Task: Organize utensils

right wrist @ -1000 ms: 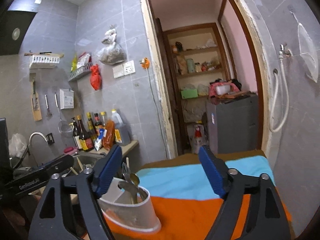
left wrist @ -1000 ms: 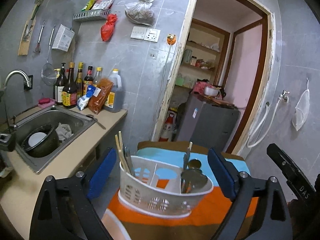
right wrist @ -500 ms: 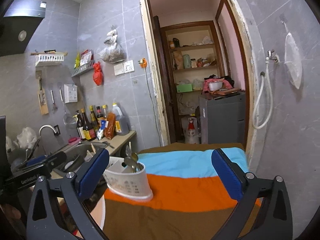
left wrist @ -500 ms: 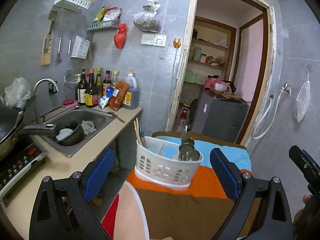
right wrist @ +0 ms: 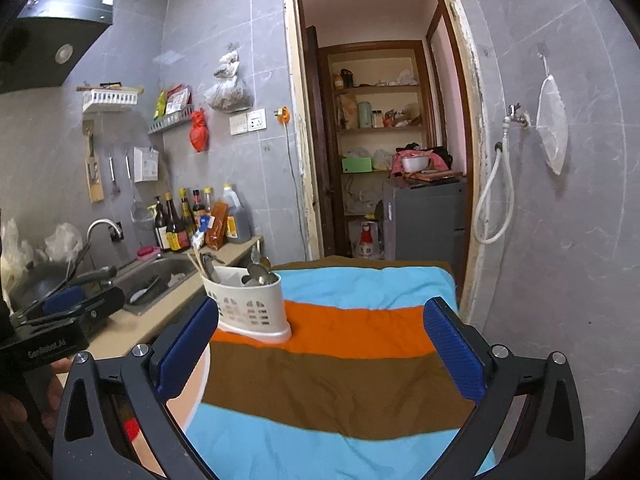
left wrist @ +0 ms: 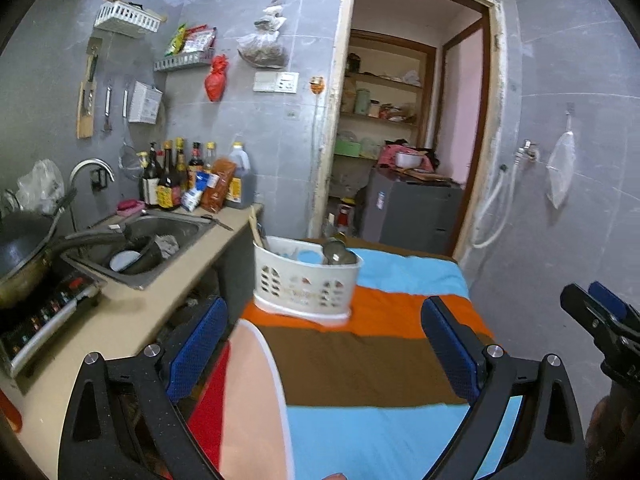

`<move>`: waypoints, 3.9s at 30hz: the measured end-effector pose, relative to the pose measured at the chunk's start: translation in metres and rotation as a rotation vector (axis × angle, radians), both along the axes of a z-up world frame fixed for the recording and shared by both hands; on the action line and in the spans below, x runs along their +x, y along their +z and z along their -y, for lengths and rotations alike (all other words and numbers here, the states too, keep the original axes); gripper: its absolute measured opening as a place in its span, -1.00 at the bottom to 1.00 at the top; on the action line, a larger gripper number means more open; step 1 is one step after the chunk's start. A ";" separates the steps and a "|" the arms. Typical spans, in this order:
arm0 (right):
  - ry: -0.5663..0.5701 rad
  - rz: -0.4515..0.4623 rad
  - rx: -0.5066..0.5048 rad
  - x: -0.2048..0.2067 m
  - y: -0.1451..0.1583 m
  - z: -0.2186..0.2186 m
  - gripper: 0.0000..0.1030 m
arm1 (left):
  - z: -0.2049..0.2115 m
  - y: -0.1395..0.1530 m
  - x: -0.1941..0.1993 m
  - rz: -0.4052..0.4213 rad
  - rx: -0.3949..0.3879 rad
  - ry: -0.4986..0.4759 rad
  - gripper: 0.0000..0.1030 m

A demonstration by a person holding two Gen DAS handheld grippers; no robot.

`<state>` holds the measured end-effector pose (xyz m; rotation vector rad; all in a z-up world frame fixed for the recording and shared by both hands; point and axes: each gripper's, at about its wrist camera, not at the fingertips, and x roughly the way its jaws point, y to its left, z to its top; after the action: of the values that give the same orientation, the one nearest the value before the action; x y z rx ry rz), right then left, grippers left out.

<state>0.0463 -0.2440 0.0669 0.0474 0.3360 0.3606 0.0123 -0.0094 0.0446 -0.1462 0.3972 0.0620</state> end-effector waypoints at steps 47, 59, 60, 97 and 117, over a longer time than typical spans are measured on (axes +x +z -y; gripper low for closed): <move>-0.061 -0.003 -0.008 -0.054 -0.019 0.032 1.00 | 0.035 -0.012 -0.036 0.013 0.004 -0.075 0.85; -0.061 -0.003 -0.009 -0.054 -0.019 0.032 1.00 | 0.038 -0.011 -0.035 0.013 -0.002 -0.070 0.85; -0.061 -0.003 -0.009 -0.053 -0.019 0.031 1.00 | 0.039 -0.011 -0.034 0.013 -0.003 -0.069 0.85; -0.061 -0.005 -0.010 -0.056 -0.018 0.030 1.00 | 0.036 -0.007 -0.036 0.026 0.000 -0.019 0.85; -0.060 -0.010 -0.011 -0.058 -0.020 0.033 1.00 | 0.032 -0.015 -0.029 0.008 -0.001 -0.025 0.85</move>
<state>-0.0116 -0.2773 0.0472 0.0486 0.3456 0.2987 -0.0169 -0.0419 0.0295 -0.1423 0.3911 0.0368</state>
